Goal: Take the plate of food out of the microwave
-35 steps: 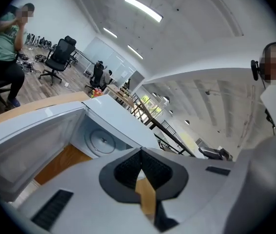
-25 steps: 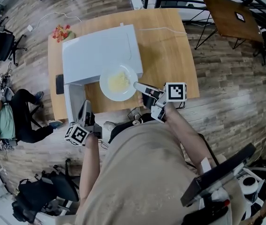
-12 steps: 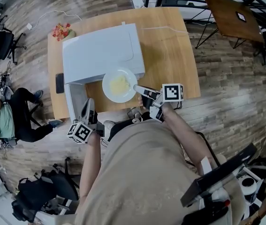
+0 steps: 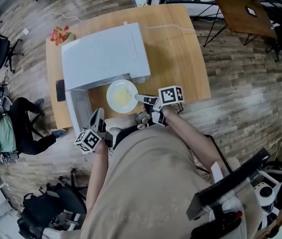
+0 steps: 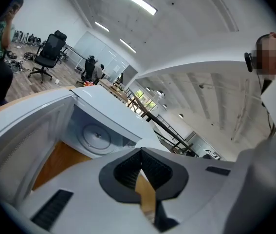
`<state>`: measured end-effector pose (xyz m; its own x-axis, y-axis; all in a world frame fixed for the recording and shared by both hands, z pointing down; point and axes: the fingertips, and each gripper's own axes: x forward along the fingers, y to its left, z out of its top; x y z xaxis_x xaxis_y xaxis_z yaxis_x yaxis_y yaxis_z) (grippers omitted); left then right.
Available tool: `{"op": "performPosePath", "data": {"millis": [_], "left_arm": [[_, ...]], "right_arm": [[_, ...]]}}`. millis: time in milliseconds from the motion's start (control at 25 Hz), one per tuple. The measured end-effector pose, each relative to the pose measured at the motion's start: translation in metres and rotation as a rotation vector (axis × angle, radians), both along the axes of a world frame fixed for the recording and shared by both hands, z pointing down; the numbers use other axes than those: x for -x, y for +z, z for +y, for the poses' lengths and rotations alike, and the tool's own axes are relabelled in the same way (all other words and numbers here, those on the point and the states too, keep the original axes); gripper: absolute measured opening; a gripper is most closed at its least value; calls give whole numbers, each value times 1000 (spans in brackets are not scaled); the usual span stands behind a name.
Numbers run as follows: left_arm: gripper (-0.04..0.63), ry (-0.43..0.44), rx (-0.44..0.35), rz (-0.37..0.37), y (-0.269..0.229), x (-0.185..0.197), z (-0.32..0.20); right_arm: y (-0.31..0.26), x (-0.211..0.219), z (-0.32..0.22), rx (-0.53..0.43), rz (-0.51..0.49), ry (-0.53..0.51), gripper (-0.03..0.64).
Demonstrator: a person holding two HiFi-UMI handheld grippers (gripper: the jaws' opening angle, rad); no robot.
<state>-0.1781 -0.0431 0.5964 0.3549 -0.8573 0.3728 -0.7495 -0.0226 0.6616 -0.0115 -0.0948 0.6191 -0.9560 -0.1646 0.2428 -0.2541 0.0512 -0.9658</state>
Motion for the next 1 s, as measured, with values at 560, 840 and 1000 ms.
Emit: {"op": "performPosePath", "data": {"millis": [560,840,1000], "left_arm": [[3,27,103,-85,40,-11,3],[3,9,141,-98,52,-3,20],[4,-3,162,-99,58,-1,29]], "right_arm": [[103,18,30,108,149,-133,15],[147,19,31,139,231,-134,15],[162,20,32,146,257,-135,15]]}}
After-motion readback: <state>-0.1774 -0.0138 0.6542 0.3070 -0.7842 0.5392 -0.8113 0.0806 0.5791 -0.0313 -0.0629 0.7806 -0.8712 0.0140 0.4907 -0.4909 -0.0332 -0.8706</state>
